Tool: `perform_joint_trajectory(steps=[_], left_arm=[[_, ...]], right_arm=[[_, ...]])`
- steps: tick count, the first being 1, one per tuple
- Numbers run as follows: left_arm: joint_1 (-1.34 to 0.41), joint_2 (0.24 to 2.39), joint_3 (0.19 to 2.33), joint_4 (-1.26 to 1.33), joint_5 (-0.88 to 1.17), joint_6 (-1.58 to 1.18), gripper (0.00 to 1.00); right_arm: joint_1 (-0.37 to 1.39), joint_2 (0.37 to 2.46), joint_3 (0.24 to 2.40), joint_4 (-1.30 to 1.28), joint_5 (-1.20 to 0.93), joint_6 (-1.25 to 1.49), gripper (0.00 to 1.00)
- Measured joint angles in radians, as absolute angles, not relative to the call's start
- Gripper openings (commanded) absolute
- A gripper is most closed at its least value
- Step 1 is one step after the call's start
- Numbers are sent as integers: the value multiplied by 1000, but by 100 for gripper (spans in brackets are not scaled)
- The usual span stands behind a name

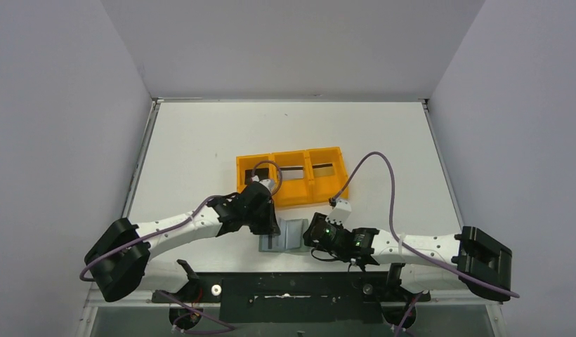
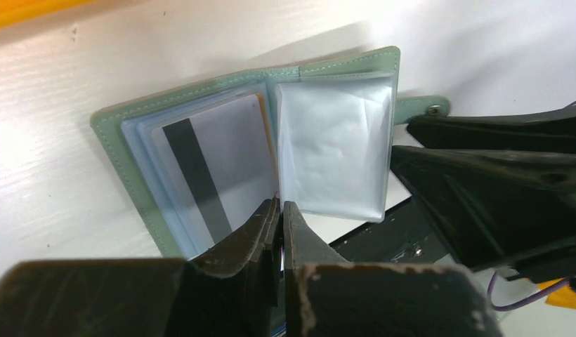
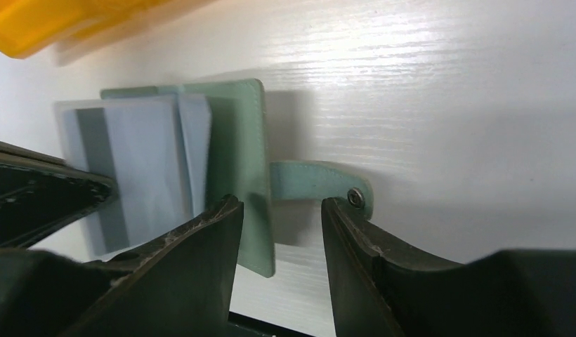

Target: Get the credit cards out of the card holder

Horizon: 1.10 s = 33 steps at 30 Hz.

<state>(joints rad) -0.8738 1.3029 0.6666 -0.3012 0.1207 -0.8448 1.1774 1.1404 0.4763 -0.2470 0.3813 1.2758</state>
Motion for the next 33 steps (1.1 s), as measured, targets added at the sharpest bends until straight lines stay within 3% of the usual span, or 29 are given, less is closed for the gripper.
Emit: perform_joint_trajectory(steps=[11, 22, 33], left_arm=[[-919, 1436, 768, -295, 148, -827, 28], [-1005, 1548, 842, -231, 184, -833, 38], [-984, 1430, 844, -244, 123, -830, 44]], right_arm=[[1171, 1180, 444, -129, 337, 1301, 44], [1166, 1018, 413, -281, 395, 1457, 45], [1166, 810, 351, -332, 436, 1501, 46]])
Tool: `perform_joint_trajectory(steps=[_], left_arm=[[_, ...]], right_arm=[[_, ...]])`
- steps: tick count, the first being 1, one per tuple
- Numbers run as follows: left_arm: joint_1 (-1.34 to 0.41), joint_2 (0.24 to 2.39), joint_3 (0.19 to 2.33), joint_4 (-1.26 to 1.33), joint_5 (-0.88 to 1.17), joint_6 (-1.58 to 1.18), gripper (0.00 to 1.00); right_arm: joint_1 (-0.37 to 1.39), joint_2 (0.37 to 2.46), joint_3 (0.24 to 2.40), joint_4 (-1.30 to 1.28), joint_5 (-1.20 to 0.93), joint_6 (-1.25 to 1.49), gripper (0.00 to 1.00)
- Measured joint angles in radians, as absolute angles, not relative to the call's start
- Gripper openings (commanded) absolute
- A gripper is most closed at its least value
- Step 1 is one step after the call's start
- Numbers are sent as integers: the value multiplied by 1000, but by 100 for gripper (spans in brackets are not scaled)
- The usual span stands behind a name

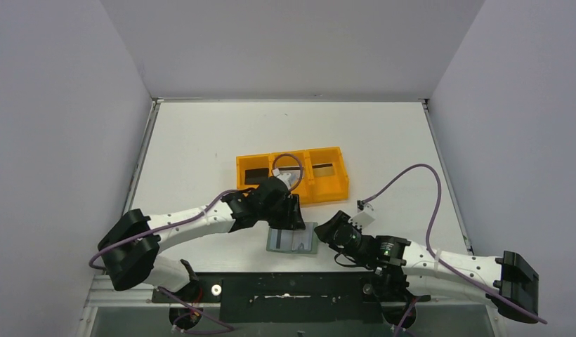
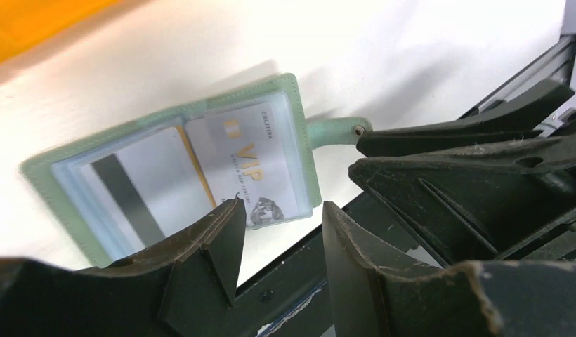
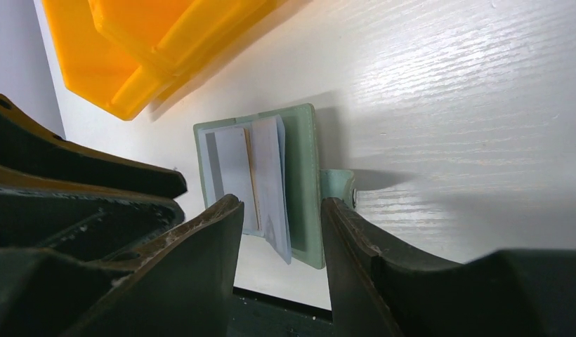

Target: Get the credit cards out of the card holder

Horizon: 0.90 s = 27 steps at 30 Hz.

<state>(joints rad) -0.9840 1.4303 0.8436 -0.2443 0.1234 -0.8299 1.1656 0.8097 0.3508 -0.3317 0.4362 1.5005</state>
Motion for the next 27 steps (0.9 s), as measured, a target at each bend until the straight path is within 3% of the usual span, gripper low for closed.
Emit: perform_joint_trajectory(steps=[5, 12, 27], left_arm=[[-924, 1361, 806, -247, 104, -830, 44], [-846, 1243, 693, -252, 92, -844, 47], [-776, 1072, 566, -206, 127, -902, 52]], right_arm=[[1165, 846, 388, -334, 437, 1458, 42], [1164, 1030, 500, -308, 400, 1366, 27], [1155, 1271, 598, -334, 338, 1298, 27]])
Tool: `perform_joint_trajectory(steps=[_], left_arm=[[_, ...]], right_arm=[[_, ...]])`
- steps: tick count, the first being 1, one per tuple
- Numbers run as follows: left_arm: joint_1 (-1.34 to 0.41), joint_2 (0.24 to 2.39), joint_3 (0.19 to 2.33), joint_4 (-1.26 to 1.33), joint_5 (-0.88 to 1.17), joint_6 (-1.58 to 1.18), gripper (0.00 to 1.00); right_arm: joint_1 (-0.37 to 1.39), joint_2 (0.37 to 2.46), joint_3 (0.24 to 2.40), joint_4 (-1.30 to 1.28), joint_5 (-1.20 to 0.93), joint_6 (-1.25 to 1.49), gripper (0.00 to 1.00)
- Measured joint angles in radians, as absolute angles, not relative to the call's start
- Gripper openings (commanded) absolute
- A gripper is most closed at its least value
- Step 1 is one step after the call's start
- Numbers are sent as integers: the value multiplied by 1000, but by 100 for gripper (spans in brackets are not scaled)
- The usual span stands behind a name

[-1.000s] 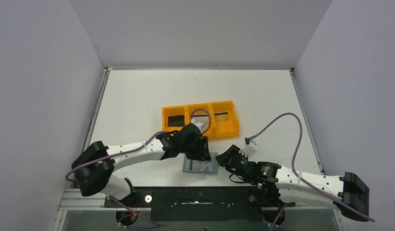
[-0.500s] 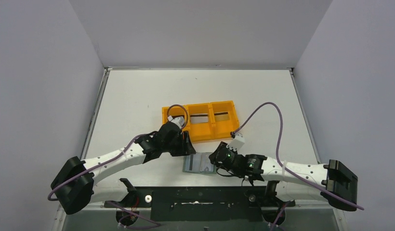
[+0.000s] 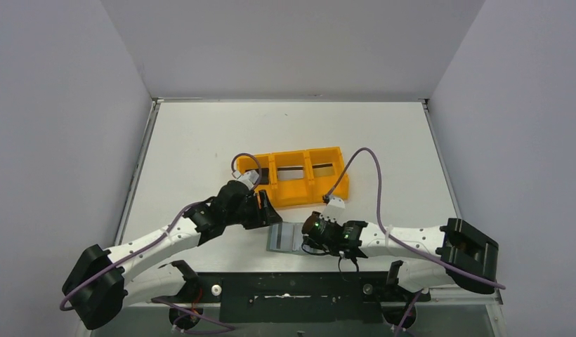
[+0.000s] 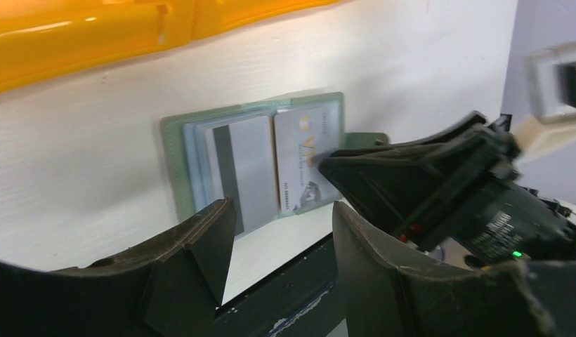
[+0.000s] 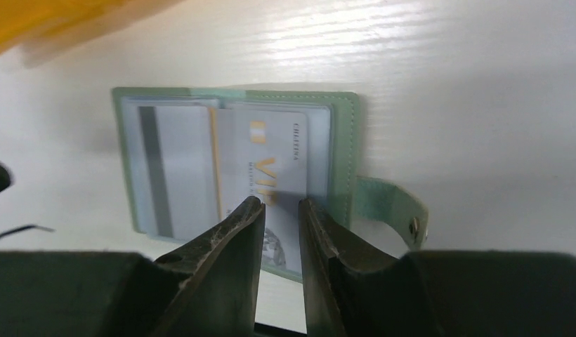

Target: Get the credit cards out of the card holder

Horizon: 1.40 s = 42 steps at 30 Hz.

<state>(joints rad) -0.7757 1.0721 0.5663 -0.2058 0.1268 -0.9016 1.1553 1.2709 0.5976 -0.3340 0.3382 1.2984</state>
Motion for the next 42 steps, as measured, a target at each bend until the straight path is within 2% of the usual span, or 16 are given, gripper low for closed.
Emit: perform_joint_trajectory(steps=[13, 21, 25, 35, 42], left_arm=[[-792, 1322, 601, -52, 295, -891, 52], [-834, 1484, 620, -1, 331, -883, 47], [-859, 1524, 632, 43, 325, -889, 43], [-874, 1535, 627, 65, 294, -925, 42], [-880, 1535, 627, 59, 257, -945, 33]], right_arm=[[1139, 1295, 490, -187, 318, 1422, 25], [1126, 1243, 392, -68, 306, 1482, 26], [1117, 1233, 356, -6, 294, 1502, 26], [1100, 1228, 328, 56, 270, 1514, 26], [1093, 1234, 328, 64, 261, 1509, 23]])
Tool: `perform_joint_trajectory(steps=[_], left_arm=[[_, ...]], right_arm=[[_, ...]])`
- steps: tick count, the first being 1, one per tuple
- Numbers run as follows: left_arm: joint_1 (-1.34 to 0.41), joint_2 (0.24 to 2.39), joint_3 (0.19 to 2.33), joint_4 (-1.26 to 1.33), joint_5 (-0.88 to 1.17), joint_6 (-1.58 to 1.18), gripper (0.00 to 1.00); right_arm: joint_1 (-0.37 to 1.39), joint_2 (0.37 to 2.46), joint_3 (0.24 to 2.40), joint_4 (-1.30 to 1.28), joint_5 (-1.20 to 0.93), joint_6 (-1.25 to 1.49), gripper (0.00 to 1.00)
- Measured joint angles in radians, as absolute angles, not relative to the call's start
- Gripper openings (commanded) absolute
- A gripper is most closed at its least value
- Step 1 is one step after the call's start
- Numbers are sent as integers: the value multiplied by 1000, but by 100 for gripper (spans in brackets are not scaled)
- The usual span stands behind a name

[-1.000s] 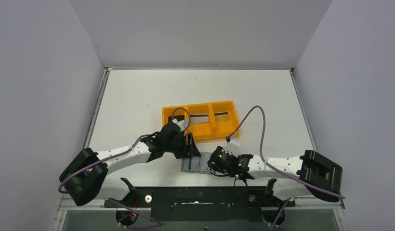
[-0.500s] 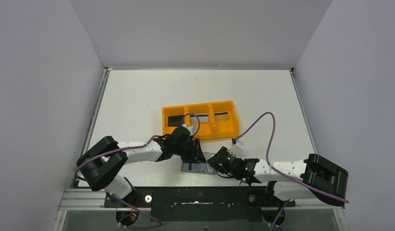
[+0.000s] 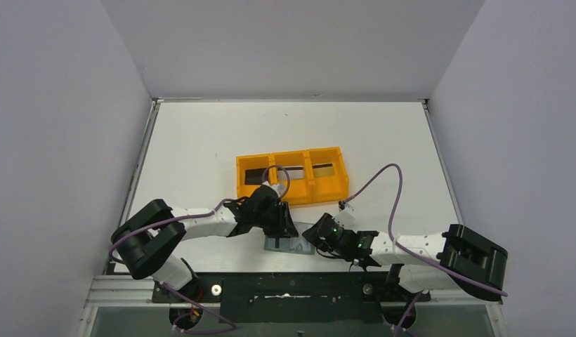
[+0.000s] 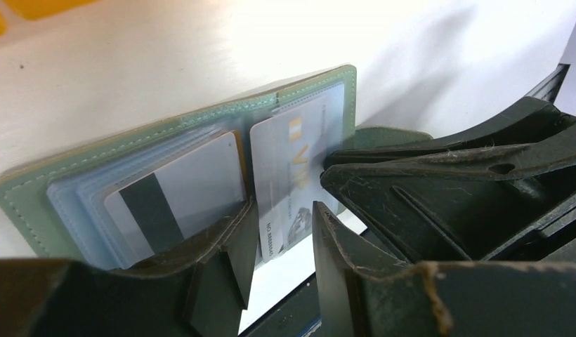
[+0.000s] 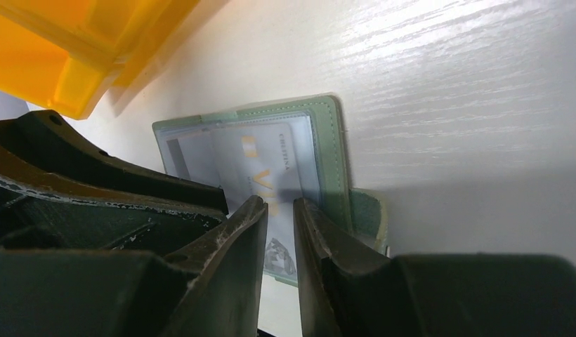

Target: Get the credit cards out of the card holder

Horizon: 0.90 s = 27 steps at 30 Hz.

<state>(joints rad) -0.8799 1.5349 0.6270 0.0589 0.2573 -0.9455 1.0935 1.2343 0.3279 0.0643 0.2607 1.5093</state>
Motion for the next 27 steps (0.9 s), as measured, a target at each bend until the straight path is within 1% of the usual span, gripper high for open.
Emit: perform_joint_trajectory(steps=[8, 16, 20, 22, 25, 27], left_arm=[[-888, 1505, 576, 109, 213, -989, 26], [-888, 1503, 541, 165, 213, -1019, 13], [-888, 1503, 532, 172, 209, -1027, 8], [-888, 1503, 531, 173, 209, -1031, 3], [-890, 1504, 529, 174, 209, -1035, 1], [-891, 1508, 529, 177, 213, -1036, 0]], right_arm=[[1071, 1251, 299, 165, 242, 1499, 22], [1060, 1275, 291, 237, 204, 1499, 21], [1060, 1289, 297, 242, 196, 1497, 21], [1060, 1295, 305, 239, 193, 1495, 20], [1060, 1296, 315, 222, 192, 1489, 21], [1060, 1291, 331, 188, 192, 1481, 23]])
